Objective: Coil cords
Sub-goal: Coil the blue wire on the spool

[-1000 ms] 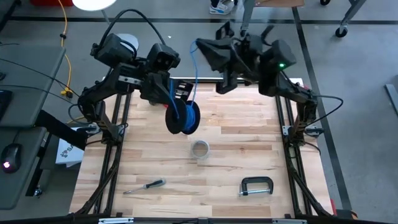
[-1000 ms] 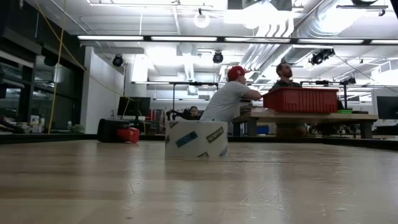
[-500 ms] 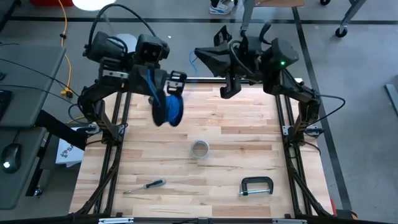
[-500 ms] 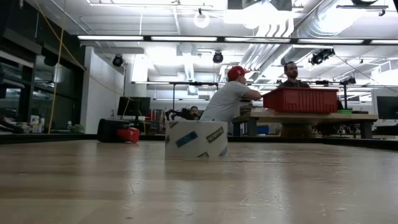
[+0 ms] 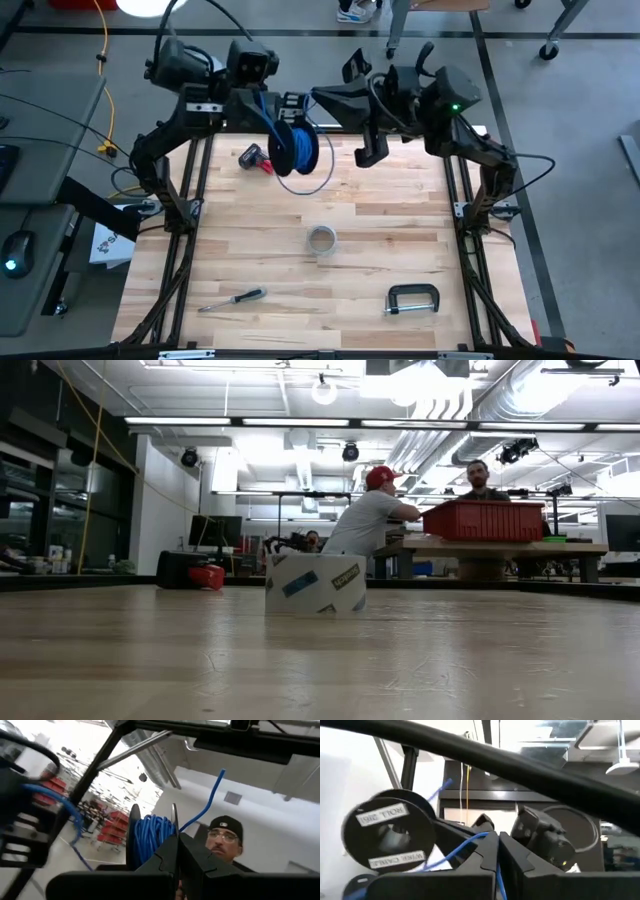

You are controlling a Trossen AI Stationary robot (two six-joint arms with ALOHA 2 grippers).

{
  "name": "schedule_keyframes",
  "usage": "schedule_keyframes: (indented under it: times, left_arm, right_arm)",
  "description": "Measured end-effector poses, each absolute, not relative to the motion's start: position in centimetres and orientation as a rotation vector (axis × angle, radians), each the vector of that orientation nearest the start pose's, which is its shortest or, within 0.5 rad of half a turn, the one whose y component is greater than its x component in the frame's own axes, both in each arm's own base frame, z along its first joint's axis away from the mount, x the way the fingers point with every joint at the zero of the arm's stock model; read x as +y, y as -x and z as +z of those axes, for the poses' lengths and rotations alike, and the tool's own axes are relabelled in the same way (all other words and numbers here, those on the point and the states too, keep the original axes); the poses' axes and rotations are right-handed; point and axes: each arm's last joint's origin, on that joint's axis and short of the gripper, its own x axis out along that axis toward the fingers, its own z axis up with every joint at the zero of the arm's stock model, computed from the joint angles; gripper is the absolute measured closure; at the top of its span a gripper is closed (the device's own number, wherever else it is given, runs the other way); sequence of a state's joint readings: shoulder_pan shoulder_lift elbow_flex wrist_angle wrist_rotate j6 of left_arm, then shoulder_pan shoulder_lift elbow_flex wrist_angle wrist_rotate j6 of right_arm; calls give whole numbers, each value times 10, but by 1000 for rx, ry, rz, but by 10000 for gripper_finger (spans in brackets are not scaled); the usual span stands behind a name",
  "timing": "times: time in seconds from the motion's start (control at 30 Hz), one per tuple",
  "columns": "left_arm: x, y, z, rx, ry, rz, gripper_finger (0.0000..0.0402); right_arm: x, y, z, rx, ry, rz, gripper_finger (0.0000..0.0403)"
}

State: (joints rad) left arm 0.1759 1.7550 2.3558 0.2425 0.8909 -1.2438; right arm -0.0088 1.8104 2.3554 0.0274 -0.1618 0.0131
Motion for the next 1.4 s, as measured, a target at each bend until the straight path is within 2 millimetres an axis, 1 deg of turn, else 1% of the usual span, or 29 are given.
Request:
schedule_keyframes:
  times: [0.1, 0.27, 0.47, 0.53, 0.63, 0.73, 0.83, 0.97, 1.07, 1.13, 1.23, 1.4]
  left_arm:
    - [38, -288, 617, -249, 655, -956, 397]
    - [49, -273, 624, -304, 582, -902, 397]
    - [63, -265, 626, -333, 539, -841, 397]
    - [67, -257, 629, -349, 500, -823, 397]
    - [72, -244, 634, -364, 462, -786, 397]
    - [79, -235, 633, -345, 435, -718, 397]
    - [84, -230, 630, -302, 415, -648, 397]
    - [87, -219, 626, -255, 350, -561, 397]
    - [88, -218, 619, -213, 309, -497, 397]
    - [91, -220, 615, -191, 292, -457, 397]
    - [92, -222, 611, -180, 267, -420, 397]
    - [92, -221, 613, -212, 235, -391, 397]
  right_arm:
    - [6, -338, 593, -583, 72, 152, 403]
    - [12, -329, 599, -600, 95, 162, 403]
    - [14, -315, 605, -592, 128, 142, 403]
    - [14, -312, 605, -570, 126, 100, 403]
    - [15, -309, 605, -532, 118, -14, 402]
    - [15, -304, 602, -434, 149, -124, 394]
    - [18, -299, 595, -312, 176, -212, 360]
    - [23, -299, 585, -179, 181, -340, 287]
    - [25, -304, 576, -92, 198, -401, 228]
    - [26, -310, 568, -39, 207, -410, 197]
    - [25, -324, 557, 0, 208, -414, 172]
    - [19, -351, 541, 14, 141, -394, 167]
